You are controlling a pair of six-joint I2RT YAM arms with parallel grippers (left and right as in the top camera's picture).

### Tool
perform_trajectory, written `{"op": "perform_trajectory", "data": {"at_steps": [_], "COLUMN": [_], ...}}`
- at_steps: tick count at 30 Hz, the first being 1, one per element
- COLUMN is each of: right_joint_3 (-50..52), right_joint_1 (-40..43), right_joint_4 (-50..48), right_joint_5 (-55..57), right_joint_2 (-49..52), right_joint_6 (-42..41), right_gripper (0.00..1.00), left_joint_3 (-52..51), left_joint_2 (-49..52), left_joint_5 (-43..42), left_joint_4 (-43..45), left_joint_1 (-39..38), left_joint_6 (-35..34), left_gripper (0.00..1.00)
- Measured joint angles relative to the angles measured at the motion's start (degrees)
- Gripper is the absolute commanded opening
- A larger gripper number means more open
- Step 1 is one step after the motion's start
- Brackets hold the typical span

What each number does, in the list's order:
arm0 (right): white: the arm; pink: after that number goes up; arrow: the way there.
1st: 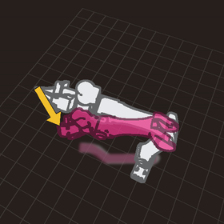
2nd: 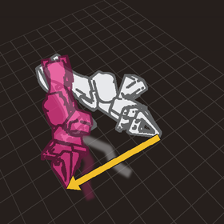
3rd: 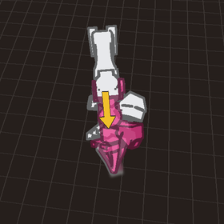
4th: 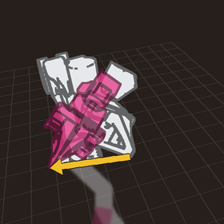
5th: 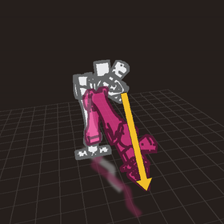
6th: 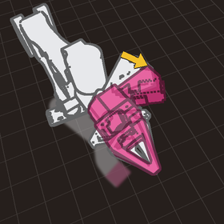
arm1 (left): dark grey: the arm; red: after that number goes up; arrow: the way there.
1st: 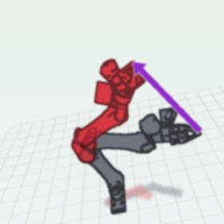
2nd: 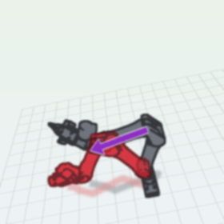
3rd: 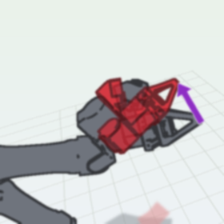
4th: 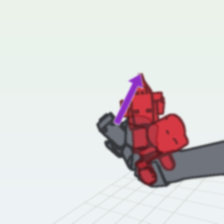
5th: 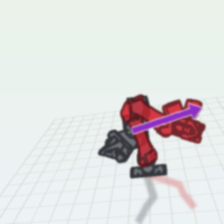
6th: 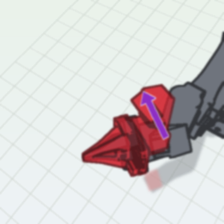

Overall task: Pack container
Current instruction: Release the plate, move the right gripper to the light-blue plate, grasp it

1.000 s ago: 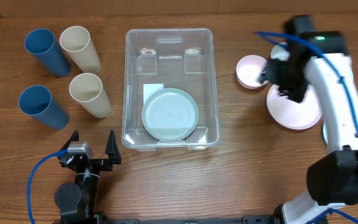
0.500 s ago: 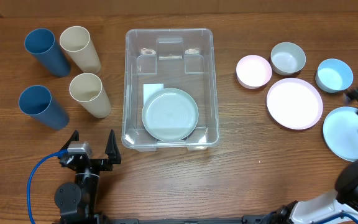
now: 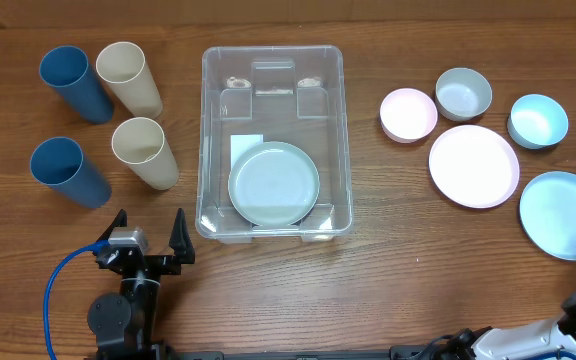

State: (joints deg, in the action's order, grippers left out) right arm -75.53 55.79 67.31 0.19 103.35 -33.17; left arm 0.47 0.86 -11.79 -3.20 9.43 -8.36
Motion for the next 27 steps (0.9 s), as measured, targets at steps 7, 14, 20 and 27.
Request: {"op": "perform_trajectory", "data": {"at_steps": [7, 14, 20, 27], "right_joint_3": [5.18, 8.41, 11.63, 14.75], "right_joint_1": [0.0, 0.0, 0.0, 0.0], "right_joint_4": [-8.59, -12.74, -16.63, -19.52], "right_joint_5": [0.02, 0.24, 0.28, 0.26], "right_joint_2": [0.0, 0.0, 0.0, 0.0], "right_joint_6": [0.35, 0.44, 0.81, 0.39], "right_gripper": [0.65, 0.5, 0.46, 0.21], "left_joint_3": [0.0, 0.0, 0.0, 0.0], "left_joint_2": [0.0, 0.0, 0.0, 0.0], "left_joint_5": [0.0, 0.0, 0.0, 0.0], "left_joint_4": [-0.02, 0.0, -0.02, 0.0], "left_joint_1": [0.0, 0.0, 0.0, 0.0], "left_joint_6": [0.0, 0.0, 0.0, 0.0], "left_gripper": [1.0, 1.0, 1.0, 1.0]}}
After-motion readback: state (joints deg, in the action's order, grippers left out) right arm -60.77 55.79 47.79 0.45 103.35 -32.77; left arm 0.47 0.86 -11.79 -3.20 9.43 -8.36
